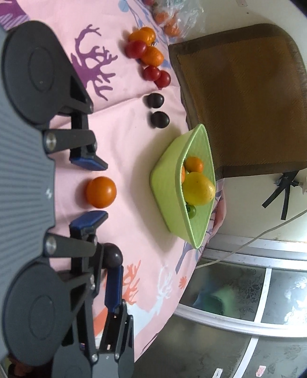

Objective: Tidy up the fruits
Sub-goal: 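Carry cherry tomato and plum into the basket while both grippers open, then withdraw both grippers from the basket toward the remaining fruits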

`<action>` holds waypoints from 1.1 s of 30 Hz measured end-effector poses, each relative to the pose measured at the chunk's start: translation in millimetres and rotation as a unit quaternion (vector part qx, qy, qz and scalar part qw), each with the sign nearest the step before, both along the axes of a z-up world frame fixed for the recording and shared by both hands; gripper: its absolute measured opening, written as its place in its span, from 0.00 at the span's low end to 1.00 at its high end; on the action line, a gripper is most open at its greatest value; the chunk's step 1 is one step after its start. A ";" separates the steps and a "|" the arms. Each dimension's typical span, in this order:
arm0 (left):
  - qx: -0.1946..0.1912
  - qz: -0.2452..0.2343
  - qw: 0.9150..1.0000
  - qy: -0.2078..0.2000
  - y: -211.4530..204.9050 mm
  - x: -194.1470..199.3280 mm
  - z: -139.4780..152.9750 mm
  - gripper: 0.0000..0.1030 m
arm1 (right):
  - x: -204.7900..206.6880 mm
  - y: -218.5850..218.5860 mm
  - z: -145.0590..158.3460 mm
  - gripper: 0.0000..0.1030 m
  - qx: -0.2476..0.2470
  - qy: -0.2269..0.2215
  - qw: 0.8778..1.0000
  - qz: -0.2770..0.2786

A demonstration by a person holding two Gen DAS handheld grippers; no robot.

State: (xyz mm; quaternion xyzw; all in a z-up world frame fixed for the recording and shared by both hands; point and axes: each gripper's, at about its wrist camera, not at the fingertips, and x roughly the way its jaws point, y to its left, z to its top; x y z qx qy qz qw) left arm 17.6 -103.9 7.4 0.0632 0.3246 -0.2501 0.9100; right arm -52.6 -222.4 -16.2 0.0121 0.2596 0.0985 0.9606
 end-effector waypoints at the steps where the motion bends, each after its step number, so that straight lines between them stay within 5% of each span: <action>1: 0.002 0.001 1.000 -0.001 0.2 0.3 0.3 0.37 | -1.0 0.6 0.1 0.39 -0.002 -0.003 1.000 0.003; 8: 0.008 -0.017 1.000 -0.002 -7.2 2.5 -2.7 0.29 | -1.3 -5.8 -1.3 0.31 0.005 -0.010 1.000 0.012; 13: -0.035 -0.029 0.999 -0.008 -6.3 16.3 20.6 0.29 | -0.2 -17.1 7.7 0.31 0.019 -0.049 0.999 -0.006; 20: -0.041 -0.002 0.998 -0.056 -24.3 73.8 58.1 0.30 | 42.8 -41.8 37.5 0.31 0.041 -0.119 0.991 -0.053; 26: -0.025 0.025 0.999 -0.028 -38.1 128.2 44.9 0.30 | 85.1 -44.8 31.8 0.32 0.026 -0.117 0.990 -0.070; 32: -0.002 0.039 0.999 -0.028 -45.7 143.5 30.7 0.47 | 89.0 -46.9 23.2 0.34 0.026 -0.114 0.991 -0.069; 33: -0.002 0.040 0.999 -0.029 -45.7 143.6 30.2 0.48 | 87.5 -48.2 23.4 0.42 0.030 -0.119 0.990 -0.070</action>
